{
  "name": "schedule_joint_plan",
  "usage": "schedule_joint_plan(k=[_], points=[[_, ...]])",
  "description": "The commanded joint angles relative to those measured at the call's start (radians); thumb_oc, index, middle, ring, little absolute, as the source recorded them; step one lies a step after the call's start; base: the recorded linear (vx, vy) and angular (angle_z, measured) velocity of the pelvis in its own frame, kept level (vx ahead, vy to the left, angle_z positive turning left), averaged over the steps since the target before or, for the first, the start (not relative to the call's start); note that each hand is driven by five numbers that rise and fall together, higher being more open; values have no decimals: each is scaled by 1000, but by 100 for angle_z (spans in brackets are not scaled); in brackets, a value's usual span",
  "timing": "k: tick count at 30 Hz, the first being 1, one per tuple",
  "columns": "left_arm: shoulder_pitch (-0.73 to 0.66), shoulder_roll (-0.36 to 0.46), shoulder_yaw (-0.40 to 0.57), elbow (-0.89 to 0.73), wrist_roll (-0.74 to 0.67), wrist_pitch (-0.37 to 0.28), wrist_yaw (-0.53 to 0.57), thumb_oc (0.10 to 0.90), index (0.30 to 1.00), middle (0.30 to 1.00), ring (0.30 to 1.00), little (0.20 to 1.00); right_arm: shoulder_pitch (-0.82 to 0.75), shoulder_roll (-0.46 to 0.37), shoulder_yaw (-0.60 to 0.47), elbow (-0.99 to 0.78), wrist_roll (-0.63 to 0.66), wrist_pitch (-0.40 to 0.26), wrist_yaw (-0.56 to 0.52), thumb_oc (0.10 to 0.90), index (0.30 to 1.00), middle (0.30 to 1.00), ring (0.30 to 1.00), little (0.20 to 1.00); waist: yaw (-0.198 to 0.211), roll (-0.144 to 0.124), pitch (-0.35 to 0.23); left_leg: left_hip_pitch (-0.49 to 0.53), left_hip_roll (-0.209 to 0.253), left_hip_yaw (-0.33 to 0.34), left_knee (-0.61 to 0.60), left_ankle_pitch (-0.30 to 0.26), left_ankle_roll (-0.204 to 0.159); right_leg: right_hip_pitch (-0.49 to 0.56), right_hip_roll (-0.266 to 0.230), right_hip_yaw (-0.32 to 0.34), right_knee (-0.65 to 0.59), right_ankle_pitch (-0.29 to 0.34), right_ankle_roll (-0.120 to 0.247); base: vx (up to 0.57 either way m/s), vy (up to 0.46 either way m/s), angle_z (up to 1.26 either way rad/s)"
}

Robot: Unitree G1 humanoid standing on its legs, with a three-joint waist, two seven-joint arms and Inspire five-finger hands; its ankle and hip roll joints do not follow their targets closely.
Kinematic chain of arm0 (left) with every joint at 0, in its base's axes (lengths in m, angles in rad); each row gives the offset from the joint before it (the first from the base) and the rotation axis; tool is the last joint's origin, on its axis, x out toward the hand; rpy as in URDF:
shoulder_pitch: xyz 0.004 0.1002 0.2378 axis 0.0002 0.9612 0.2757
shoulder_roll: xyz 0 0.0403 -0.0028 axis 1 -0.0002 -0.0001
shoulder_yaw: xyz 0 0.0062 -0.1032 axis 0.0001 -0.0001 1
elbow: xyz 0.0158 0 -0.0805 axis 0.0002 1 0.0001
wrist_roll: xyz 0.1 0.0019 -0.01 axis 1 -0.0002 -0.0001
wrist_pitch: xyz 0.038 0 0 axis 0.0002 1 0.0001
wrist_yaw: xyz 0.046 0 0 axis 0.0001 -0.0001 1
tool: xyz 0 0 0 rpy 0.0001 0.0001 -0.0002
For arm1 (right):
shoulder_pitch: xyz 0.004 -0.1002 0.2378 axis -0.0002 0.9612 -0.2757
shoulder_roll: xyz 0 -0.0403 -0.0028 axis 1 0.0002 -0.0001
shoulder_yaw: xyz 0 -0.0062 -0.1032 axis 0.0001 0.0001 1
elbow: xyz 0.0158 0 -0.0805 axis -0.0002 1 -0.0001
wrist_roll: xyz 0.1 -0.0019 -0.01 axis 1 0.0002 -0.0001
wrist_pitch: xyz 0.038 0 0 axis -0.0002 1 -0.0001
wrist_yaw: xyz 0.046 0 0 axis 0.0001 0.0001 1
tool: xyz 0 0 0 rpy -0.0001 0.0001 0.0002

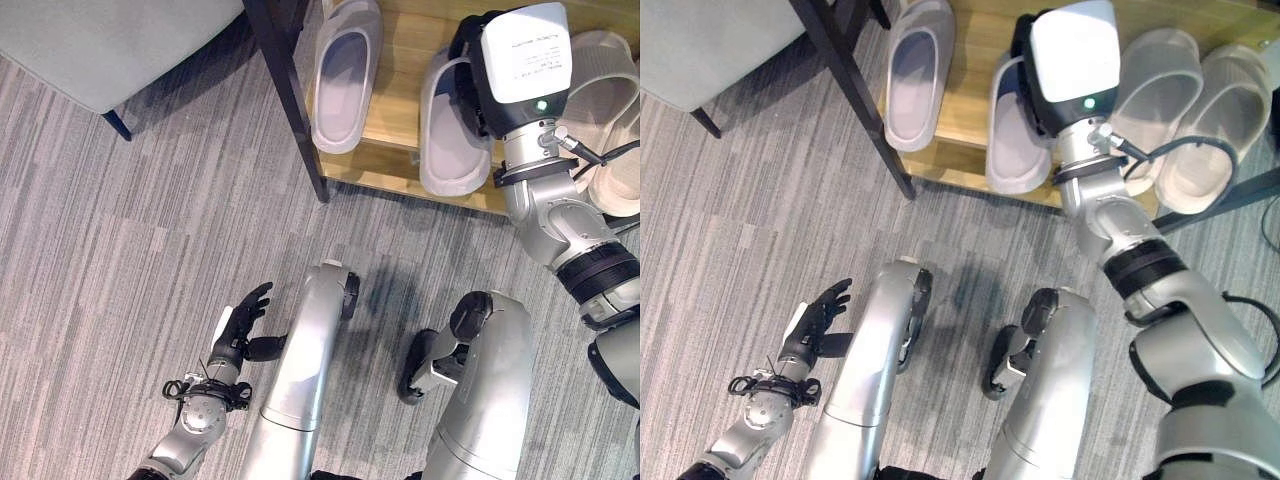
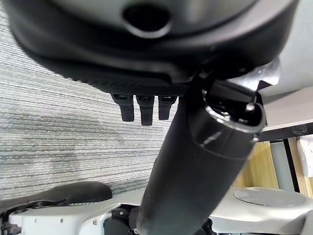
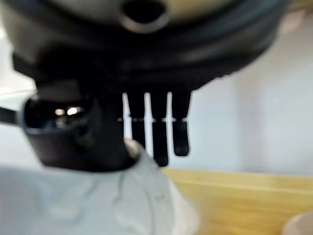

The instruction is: Arrange the slippers neatly on the shoe rack.

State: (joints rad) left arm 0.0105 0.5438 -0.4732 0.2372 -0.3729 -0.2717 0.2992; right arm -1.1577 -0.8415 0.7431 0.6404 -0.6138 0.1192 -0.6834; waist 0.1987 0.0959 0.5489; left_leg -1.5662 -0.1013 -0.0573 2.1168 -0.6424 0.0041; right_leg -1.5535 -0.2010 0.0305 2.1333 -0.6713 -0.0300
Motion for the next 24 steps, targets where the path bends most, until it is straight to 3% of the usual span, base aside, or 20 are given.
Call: schedule_joint_plan(k=[1,16,17,18,24], points=[[-15,15,-61,-80,-12,-66,28,800,900,900,900,900,-218,-22,1,-27,47,5,-78,400,300,300,300,300,60,22,-29,-4,-14,-24,-60,-53,-18,-7,13,15,24,46,-78,18,19,3],[9,51,-75,-120,-35,-75,-14,800,900,900,900,900,-210,-56,-5,57,101,4,-87,400,300,300,300,300,90,53,-29,-4,-56,-46,-78,-44,-37,40,-42,-4,27,43,-71,25,-14,14],[12,56,-75,-124,-41,-75,-17,800,900,900,900,900,-215,-54,-1,75,109,4,-80,704,756,756,756,756,94,55,-29,-4,-57,-50,-78,-44,-38,43,-45,-4,31,42,-72,14,-28,18],[15,58,-76,-126,-45,-75,-18,800,900,900,900,900,-226,-52,10,101,115,5,-76,800,900,900,900,900,96,59,-29,-4,-57,-51,-78,-45,-39,44,-47,-4,34,44,-71,17,-28,17],[16,56,-72,-127,-50,-68,-12,800,900,900,900,900,-254,-43,49,128,120,13,-66,800,900,900,900,900,93,58,-29,-4,-46,-44,-72,-49,-43,40,-50,1,41,44,-72,6,6,6]])
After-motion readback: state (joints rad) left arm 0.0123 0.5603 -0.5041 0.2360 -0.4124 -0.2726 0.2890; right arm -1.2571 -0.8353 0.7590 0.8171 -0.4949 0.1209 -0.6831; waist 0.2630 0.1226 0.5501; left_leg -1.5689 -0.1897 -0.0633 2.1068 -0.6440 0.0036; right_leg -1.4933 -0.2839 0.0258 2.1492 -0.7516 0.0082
